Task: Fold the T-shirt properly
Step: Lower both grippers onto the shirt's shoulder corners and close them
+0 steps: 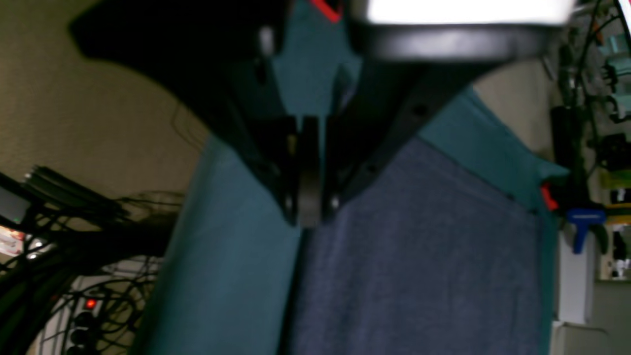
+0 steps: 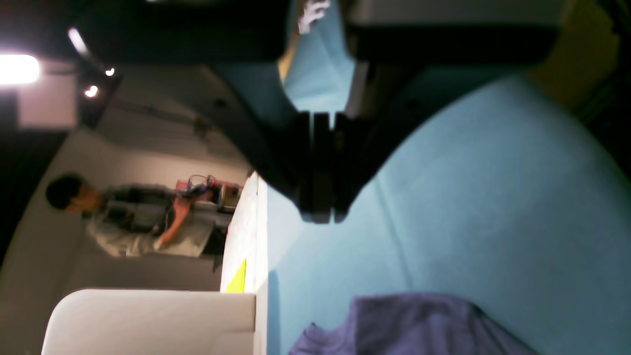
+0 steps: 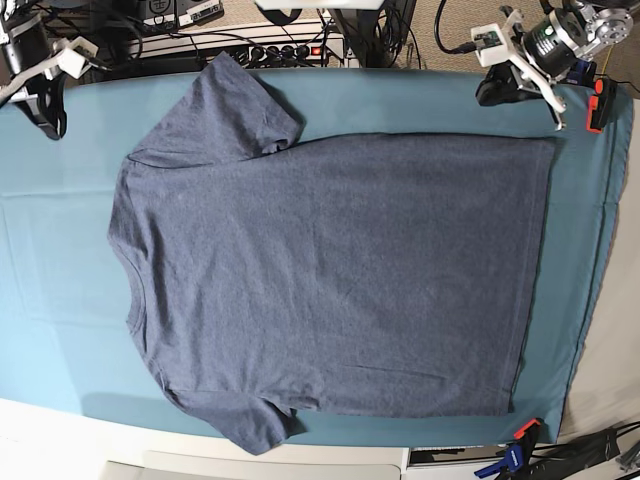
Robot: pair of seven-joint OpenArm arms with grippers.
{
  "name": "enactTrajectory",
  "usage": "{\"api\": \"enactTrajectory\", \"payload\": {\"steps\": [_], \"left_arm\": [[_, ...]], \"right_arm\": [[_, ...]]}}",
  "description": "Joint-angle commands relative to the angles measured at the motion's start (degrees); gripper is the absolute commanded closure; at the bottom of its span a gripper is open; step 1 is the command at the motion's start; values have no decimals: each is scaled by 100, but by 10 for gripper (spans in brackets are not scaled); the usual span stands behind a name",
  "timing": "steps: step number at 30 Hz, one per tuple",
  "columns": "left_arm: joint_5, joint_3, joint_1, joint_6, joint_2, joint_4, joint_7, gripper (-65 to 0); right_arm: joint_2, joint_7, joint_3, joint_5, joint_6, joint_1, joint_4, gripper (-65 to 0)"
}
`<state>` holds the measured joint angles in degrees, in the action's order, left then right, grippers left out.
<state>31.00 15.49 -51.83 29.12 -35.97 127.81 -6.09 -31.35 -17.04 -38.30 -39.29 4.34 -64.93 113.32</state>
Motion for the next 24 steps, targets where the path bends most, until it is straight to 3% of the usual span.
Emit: {"api": "enactTrajectory", "payload": {"steps": [1,3,5,8,11,17,24], "left_arm": [[-50,33,-52,-61,-59,92,-79,-79],[-52,33,-55,35,-55,92,-79,-167],[-55,33,-57,227,-55,92,-79,-219],[-55,33,-57,275,-55,92,-76,-220],[-153,33,-55,317,-57,92,83,-220],[-468,33,-52,402,-55,92,369,-220],[-490,33,-55,411,-57,92,369,-220]], "right_arm": [[-155,116,-66,-4,-79,-63,68,0],[-400,466,-66,-13,181,-66,68,-9],[-658,640,-66,-11,525,-68,68,-133],[-966,654,-66,79,616,-66,68,-269],[-1266,774,7,109,619,-66,68,-275],[-1952,2107,1294,-199,590,-50,68,-275],[-1974,2201,2684,-697,522,490,57,-275]]}}
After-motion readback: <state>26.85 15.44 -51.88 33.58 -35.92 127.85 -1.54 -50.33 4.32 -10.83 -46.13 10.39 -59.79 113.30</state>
